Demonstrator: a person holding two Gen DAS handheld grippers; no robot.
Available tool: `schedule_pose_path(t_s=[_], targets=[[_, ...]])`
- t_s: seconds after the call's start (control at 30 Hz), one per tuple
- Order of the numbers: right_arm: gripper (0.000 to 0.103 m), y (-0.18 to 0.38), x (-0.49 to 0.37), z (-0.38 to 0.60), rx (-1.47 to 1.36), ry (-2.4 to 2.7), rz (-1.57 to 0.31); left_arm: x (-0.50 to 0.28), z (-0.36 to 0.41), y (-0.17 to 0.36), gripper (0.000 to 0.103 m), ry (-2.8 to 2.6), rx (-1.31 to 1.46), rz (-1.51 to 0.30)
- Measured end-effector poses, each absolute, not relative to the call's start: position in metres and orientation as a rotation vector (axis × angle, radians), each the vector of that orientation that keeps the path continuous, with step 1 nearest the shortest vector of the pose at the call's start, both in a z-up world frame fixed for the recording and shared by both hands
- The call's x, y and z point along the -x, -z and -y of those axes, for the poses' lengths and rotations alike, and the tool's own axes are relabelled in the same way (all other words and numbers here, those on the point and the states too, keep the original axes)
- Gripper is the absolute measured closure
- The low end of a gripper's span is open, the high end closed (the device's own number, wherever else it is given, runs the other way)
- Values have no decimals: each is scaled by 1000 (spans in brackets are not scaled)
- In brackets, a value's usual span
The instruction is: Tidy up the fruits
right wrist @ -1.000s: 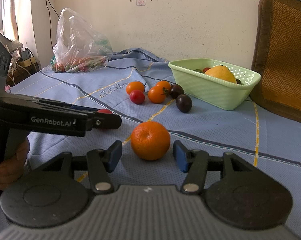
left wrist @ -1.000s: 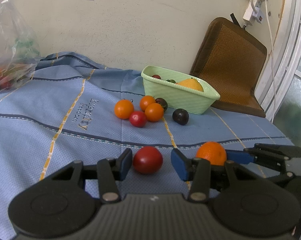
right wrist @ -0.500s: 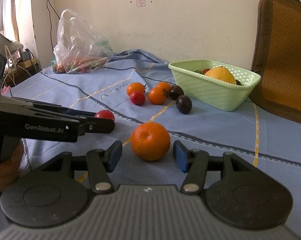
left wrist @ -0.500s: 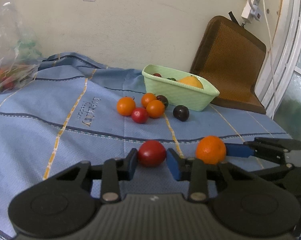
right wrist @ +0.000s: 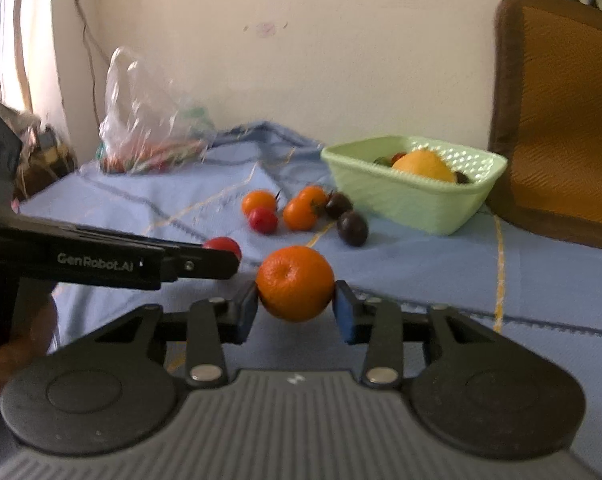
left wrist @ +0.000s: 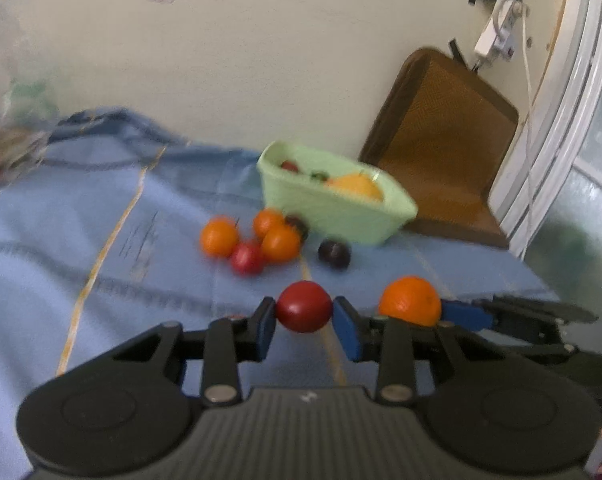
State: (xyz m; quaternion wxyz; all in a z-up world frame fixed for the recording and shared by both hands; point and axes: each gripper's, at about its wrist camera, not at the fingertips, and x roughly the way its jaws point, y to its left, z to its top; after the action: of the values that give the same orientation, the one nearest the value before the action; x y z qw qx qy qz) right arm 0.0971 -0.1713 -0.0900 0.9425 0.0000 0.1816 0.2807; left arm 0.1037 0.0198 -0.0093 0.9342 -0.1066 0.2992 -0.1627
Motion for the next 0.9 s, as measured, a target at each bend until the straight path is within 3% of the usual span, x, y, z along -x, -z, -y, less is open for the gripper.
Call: schedule_pose_path(t_s=[0.23,0.53,0.73,0.9], targets=[[59,54,-155,200,-105,-431,-269,-186,3,-32,71,390,253,-549],[58,61,-236,221,-255,-340,-334,-280,26,-12,72,377,301,-676],[37,63,-232,225,-277,-342,-264,-290,31,-3,63,369,284,-688],[36,58,-212,231,-308,-346,-184,-259,3,-23,63,374,327,-610]])
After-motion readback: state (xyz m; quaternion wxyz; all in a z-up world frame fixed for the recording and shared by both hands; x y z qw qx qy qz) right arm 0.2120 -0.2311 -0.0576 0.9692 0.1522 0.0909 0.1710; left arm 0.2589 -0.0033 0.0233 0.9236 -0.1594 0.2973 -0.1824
